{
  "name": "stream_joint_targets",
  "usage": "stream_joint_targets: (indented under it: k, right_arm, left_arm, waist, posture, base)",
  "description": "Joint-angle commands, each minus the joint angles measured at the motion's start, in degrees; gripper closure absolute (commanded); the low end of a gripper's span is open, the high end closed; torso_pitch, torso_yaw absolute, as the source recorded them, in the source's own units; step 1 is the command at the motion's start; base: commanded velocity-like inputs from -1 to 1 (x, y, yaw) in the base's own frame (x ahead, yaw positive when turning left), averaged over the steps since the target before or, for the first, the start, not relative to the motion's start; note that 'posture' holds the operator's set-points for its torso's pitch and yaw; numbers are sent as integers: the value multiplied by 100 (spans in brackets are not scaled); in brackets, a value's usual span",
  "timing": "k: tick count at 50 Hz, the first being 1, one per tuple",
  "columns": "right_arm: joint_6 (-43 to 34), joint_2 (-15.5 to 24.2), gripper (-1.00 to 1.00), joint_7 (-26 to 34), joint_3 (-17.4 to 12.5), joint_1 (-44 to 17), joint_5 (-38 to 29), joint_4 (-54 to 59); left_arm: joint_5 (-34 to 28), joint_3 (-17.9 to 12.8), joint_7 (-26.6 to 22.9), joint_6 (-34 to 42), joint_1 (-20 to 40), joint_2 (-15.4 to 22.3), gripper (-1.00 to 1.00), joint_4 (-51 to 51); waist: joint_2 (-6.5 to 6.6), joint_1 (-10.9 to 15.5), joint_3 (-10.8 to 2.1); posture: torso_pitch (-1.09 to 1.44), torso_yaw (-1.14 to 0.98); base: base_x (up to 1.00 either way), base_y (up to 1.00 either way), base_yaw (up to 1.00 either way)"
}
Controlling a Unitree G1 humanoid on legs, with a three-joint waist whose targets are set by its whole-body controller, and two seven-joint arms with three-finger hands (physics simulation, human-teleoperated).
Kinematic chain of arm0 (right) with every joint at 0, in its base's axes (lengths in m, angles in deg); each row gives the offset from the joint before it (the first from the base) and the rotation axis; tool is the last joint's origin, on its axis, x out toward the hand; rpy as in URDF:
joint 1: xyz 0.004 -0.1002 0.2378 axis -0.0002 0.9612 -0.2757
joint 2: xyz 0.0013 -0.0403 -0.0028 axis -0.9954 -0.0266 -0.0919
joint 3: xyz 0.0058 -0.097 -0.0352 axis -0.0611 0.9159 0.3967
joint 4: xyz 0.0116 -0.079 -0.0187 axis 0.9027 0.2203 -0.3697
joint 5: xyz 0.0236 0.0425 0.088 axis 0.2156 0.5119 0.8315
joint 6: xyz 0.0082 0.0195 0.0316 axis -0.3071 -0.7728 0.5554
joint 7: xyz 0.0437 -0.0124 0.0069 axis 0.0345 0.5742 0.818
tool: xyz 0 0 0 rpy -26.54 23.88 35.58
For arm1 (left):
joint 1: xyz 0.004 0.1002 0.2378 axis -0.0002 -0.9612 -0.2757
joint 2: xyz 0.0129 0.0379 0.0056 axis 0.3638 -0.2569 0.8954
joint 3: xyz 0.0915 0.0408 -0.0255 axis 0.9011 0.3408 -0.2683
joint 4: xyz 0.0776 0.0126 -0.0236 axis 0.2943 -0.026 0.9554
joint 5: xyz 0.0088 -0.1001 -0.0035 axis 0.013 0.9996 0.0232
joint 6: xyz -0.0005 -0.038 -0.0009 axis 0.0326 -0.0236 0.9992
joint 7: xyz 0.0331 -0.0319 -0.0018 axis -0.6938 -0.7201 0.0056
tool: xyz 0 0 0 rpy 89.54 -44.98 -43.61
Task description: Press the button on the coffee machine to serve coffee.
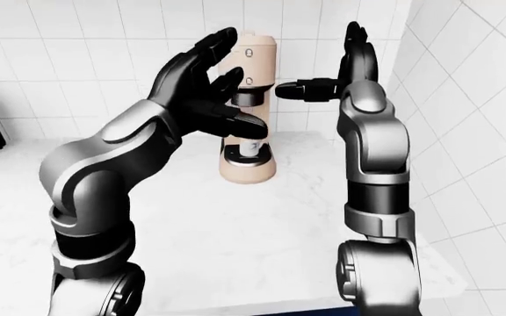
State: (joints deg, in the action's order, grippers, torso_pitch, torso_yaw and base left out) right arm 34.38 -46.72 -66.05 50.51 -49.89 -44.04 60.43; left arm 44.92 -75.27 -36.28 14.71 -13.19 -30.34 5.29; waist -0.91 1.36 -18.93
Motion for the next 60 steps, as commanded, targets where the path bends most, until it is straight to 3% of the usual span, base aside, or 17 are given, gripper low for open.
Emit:
stream_joint_targets:
  k: [1, 15, 32, 60]
  right_arm:
    - [277, 48, -100, -30, -24, -218, -5, -47]
    - [392, 57, -100, -65, -29, -185, 28, 96]
    - [544, 28, -100, -94, -9, -171, 51, 228]
    - [566, 20, -100, -115, -4, -173, 60, 273]
  left_arm:
    - [-150, -26, -72, -180, 140, 0, -100, -79]
    - [-570, 45, -406, -234, 4, -218, -100, 89]
    - [-1007, -9, -818, -926, 143, -205, -100, 1064]
    - [-1089, -3, -925, -1373, 549, -359, -100, 1894]
  waist:
    - [-29, 0, -55]
    - [-46, 8, -70]
    - [-57, 4, -89]
    - [-78, -1, -92]
  posture:
    - [-53, 0]
    - [-53, 0]
    - [-53, 0]
    - [-53, 0]
  base:
    - [0, 0, 0]
    - [0, 0, 0]
    - [0, 0, 0]
    - [0, 0, 0]
